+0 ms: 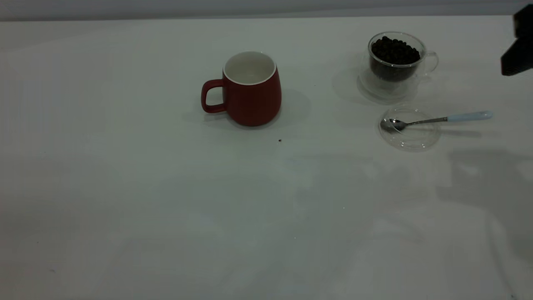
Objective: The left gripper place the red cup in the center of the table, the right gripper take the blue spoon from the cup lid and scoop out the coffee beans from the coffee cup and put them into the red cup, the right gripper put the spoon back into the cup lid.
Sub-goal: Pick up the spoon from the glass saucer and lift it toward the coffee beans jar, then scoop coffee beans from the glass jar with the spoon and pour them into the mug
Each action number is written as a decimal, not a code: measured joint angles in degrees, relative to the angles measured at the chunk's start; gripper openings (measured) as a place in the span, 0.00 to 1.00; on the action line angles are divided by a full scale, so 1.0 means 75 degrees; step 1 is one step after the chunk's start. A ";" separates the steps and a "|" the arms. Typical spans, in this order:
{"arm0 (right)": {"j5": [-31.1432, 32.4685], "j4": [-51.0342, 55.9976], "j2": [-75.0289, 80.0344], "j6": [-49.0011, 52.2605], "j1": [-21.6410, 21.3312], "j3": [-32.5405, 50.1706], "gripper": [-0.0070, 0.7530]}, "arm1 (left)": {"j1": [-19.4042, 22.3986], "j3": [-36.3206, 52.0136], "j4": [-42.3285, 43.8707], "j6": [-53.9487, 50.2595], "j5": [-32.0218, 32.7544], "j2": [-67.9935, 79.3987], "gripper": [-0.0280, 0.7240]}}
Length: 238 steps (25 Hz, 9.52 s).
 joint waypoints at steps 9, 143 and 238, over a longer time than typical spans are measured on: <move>0.1399 0.0015 0.2333 -0.0133 -0.1676 -0.2009 0.73 | 0.0000 0.0000 0.0000 0.0000 0.0000 0.0000 0.82; 0.6594 0.5293 0.6744 -0.6156 -0.3302 -0.4151 0.16 | 0.0000 0.0000 0.0000 0.0000 0.0006 0.0000 0.82; 0.6333 0.4485 0.5962 -0.3831 -0.2854 -0.5875 0.15 | 0.0000 0.0000 0.0000 0.0000 0.0000 0.0000 0.82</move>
